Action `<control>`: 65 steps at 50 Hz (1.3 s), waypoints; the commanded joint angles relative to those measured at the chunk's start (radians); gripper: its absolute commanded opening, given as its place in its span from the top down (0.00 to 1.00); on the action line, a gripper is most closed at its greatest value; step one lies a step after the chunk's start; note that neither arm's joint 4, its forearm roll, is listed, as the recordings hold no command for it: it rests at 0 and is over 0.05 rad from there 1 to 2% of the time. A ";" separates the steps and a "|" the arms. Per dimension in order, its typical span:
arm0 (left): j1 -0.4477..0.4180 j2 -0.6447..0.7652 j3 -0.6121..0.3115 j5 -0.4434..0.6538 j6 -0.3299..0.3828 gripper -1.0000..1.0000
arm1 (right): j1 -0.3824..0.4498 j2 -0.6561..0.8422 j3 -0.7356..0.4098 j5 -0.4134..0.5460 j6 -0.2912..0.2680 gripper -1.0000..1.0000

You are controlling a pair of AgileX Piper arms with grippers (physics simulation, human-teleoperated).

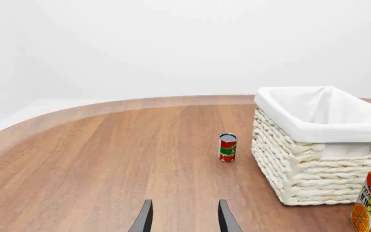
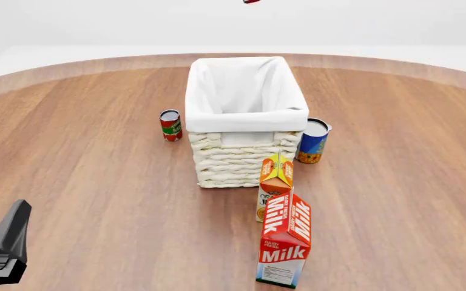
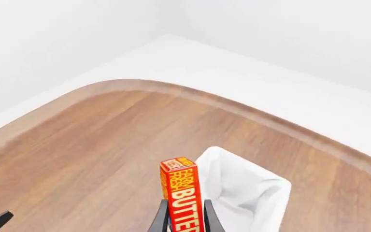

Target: Pick up the butter and put it in the basket.

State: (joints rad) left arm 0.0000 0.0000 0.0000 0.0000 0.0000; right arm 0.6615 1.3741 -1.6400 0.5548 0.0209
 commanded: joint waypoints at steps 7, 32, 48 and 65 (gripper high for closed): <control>0.000 0.000 0.000 0.000 0.000 0.00 | -0.032 0.104 -0.101 0.122 -0.017 1.00; 0.000 0.000 0.000 0.000 0.000 0.00 | -0.028 0.123 0.090 0.029 -0.018 1.00; 0.000 0.000 0.000 0.000 0.000 0.00 | -0.032 0.133 0.129 -0.007 -0.011 1.00; 0.000 0.000 0.000 0.000 0.000 0.00 | -0.057 0.175 0.152 -0.055 -0.010 1.00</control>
State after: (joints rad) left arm 0.0000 0.0000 0.0000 0.0000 0.0000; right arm 0.6156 1.5406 -1.4846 0.5270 -0.0029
